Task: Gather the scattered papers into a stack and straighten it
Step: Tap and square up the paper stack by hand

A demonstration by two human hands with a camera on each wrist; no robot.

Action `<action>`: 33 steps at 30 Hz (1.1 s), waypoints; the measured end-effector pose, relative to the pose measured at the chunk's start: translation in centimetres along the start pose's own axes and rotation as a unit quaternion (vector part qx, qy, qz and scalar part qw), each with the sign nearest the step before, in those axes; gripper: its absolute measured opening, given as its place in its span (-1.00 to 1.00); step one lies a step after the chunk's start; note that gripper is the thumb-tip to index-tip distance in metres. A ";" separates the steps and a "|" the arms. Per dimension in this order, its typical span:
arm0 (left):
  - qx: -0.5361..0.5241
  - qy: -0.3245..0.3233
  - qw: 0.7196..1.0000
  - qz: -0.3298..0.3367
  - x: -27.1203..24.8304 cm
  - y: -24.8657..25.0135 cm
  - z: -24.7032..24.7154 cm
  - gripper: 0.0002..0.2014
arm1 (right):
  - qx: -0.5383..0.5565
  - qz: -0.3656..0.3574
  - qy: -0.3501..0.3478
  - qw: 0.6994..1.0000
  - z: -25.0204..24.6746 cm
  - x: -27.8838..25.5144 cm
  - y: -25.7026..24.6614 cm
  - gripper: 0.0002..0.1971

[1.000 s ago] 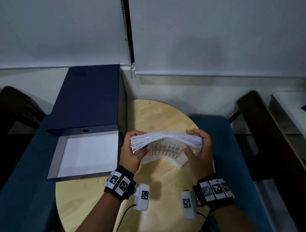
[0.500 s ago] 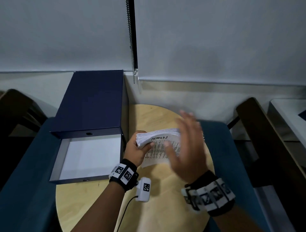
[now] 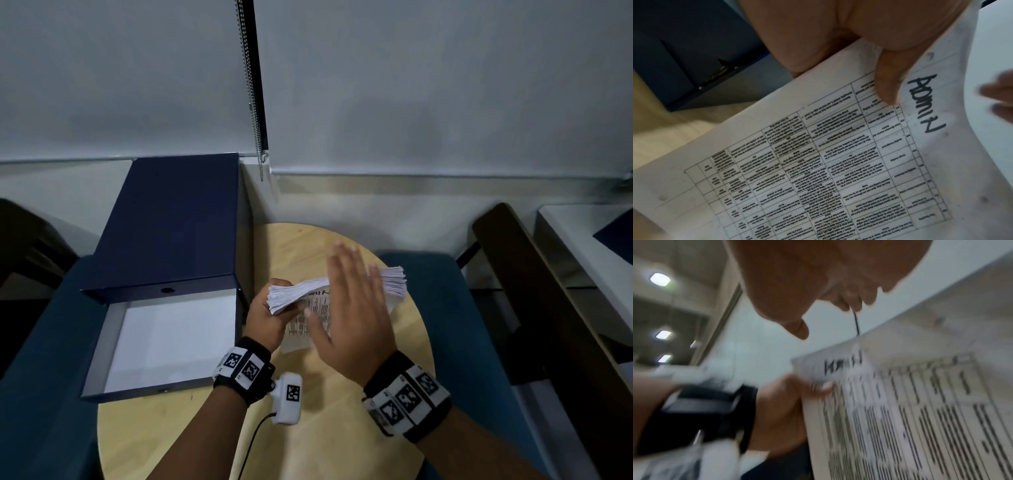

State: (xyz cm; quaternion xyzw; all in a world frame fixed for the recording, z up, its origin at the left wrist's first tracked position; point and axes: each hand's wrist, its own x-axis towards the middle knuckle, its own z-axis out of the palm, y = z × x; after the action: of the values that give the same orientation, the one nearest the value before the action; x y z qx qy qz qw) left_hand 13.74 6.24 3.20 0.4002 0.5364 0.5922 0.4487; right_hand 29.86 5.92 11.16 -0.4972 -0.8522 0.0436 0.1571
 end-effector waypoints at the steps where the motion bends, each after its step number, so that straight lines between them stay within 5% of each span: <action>1: 0.007 -0.002 1.000 -0.004 0.1 -0.2 -0.2 -0.64 | -0.012 0.013 0.005 1.000 -0.3 0.0 0.5 -0.19; 6: 0.017 -0.001 1.000 -0.013 0.2 -0.5 -0.2 -0.66 | -0.054 0.054 -0.018 0.997 -0.7 -0.7 3.7 -0.17; 13: -0.012 -0.035 0.999 -0.022 -0.4 1.5 1.5 -0.73 | -0.079 -0.017 -0.016 0.997 -3.0 0.7 3.8 -0.21; 20: 0.040 -0.095 0.994 0.040 -2.1 2.7 3.5 -0.73 | -0.022 -0.058 -0.087 0.994 -4.6 0.7 3.8 -0.83; 22: 0.134 -0.048 0.988 0.069 -3.1 1.9 3.2 -0.61 | 0.047 -0.031 -0.059 0.997 -5.0 -0.8 5.5 -0.87; 26: 0.294 0.074 0.953 0.013 -4.7 -2.7 0.4 0.10 | 0.184 0.106 0.028 0.977 -7.0 -3.8 10.1 -0.85; 30: 0.057 0.123 0.983 -0.128 -4.8 -4.6 0.2 0.25 | 0.287 0.195 0.028 0.938 -9.0 -5.8 13.8 -0.91; 33: -0.057 0.016 0.989 -0.135 -3.7 -3.5 0.8 -0.25 | 0.390 0.218 0.057 0.893 -8.5 -6.9 15.6 -0.78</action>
State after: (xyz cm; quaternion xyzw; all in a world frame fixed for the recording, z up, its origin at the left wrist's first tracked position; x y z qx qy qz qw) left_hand 15.90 2.97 -0.18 0.2883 0.5581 0.5625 0.5375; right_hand 48.70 7.15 14.10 -0.5708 -0.6264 0.3775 0.3732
